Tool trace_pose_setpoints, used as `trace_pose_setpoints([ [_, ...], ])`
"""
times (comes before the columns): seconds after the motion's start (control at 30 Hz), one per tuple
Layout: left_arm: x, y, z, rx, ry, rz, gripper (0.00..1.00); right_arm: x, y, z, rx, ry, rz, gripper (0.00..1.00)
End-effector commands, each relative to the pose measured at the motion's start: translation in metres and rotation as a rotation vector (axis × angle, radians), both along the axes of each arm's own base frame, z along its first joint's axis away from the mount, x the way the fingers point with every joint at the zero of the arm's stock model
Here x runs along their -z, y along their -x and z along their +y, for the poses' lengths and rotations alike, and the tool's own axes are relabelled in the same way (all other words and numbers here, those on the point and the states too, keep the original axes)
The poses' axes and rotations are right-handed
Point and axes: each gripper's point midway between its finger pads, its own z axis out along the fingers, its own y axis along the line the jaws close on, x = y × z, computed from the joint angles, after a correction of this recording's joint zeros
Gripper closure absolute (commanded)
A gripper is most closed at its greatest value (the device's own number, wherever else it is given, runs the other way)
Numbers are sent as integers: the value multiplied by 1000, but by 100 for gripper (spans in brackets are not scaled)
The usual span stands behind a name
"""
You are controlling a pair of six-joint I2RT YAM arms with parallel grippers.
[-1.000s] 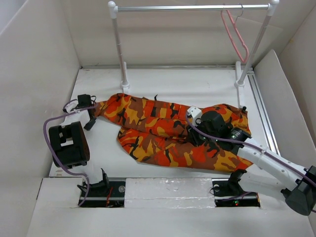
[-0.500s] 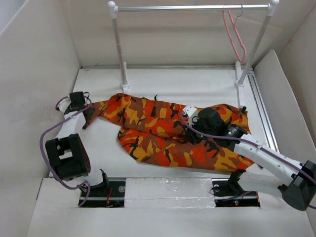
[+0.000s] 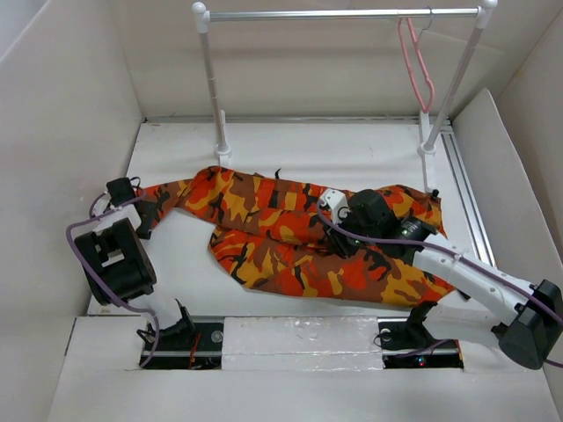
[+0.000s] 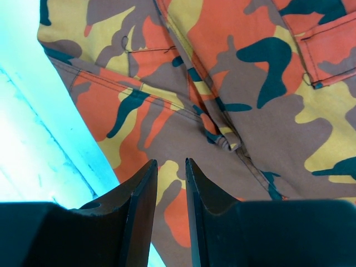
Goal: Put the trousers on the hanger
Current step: Flatten out the trousers at the center of the board.
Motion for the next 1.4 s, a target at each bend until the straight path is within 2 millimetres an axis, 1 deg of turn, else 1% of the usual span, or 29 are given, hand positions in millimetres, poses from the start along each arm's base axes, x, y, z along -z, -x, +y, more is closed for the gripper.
trace_pose_setpoints([
  [0.0, 24, 1, -3, -28, 45, 53, 46, -22, 1, 12, -17, -55, -17, 68],
  [0.03, 23, -3, -2, -25, 47, 46, 49, -21, 1, 10, -12, -47, -14, 68],
  [0.1, 21, -10, -3, -22, 48, 46, 68, -22, 0, 11, -1, -51, -14, 68],
  [0.13, 23, -11, -3, -26, 54, 54, 73, -23, -1, 9, 4, -46, -17, 68],
  [0.2, 23, -18, -2, -9, 60, 49, 100, -33, -5, 11, 16, -56, -32, 68],
  [0.37, 19, -19, -8, 49, 61, 26, 100, -45, -9, 6, 48, -57, -64, 69],
  [0.47, -3, -9, -8, 81, 22, -13, 100, -51, -10, -5, 81, -34, -91, 69],
  [0.5, -28, -9, -9, 96, -12, -73, 100, -55, -10, -9, 92, -33, -103, 69],
  [0.57, -46, -3, -24, 154, 5, -135, 100, -59, -9, -17, 113, -18, -117, 69],
  [0.6, -76, -4, -31, 183, -13, -228, 100, -63, -12, -21, 124, -18, -136, 69],
  [0.63, -90, -3, -42, 218, 11, -275, 100, -67, -12, -23, 127, -23, -148, 69],
  [0.67, -115, 2, -49, 235, 0, -333, 100, -73, -18, -27, 141, -29, -166, 70],
  [0.73, -143, 3, -56, 247, -9, -393, 100, -79, -25, -27, 138, -39, -185, 70],
  [0.77, -166, -1, -64, 266, -20, -445, 100, -86, -30, -27, 138, -48, -200, 70],
  [0.87, -208, -12, -62, 263, -46, -537, 100, -83, -49, -30, 141, -26, -200, 70],
  [0.93, -206, -28, -48, 223, -60, -514, 100, -88, -58, -30, 135, -33, -212, 70],
  [0.97, -217, -40, -41, 216, -69, -528, 100, -88, -66, -36, 156, -28, -207, 70],
  [1.0, -196, -55, -31, 202, -48, -476, 100, -91, -70, -38, 164, -32, -216, 70],
  [1.03, -192, -65, -19, 176, -55, -459, 100, -93, -73, -41, 170, -38, -220, 70],
  [1.07, -205, -83, -10, 171, -74, -481, 100, -94, -76, -45, 184, -37, -224, 70],
  [1.1, -172, -100, 4, 149, -66, -401, 100, -95, -82, -57, 225, -33, -224, 71],
  [1.13, -165, -111, 12, 153, -75, -367, 100, -92, -84, -65, 257, -22, -214, 72],
  [1.17, -182, -132, 23, 155, -98, -378, 100, -91, -86, -72, 282, -20, -212, 73],
  [1.2, -138, -142, 24, 178, -55, -255, 100, -91, -90, -88, 340, -20, -214, 78],
  [1.23, -133, -148, 32, 173, -91, -198, 100, -88, -92, -97, 369, -19, -207, 85],
  [1.27, -150, -163, 36, 198, -156, -187, 98, -79, -91, -106, 398, -13, -187, 92],
  [1.3, -128, -166, 37, 217, -171, -111, 91, -76, -97, -124, 456, -17, -177, 100],
  [1.33, -131, -168, 43, 217, -199, -103, 81, -75, -97, -129, 461, -39, -172, 100],
  [1.37, -133, -171, 38, 244, -204, -108, 75, -68, -98, -137, 486, -40, -153, 100],
])
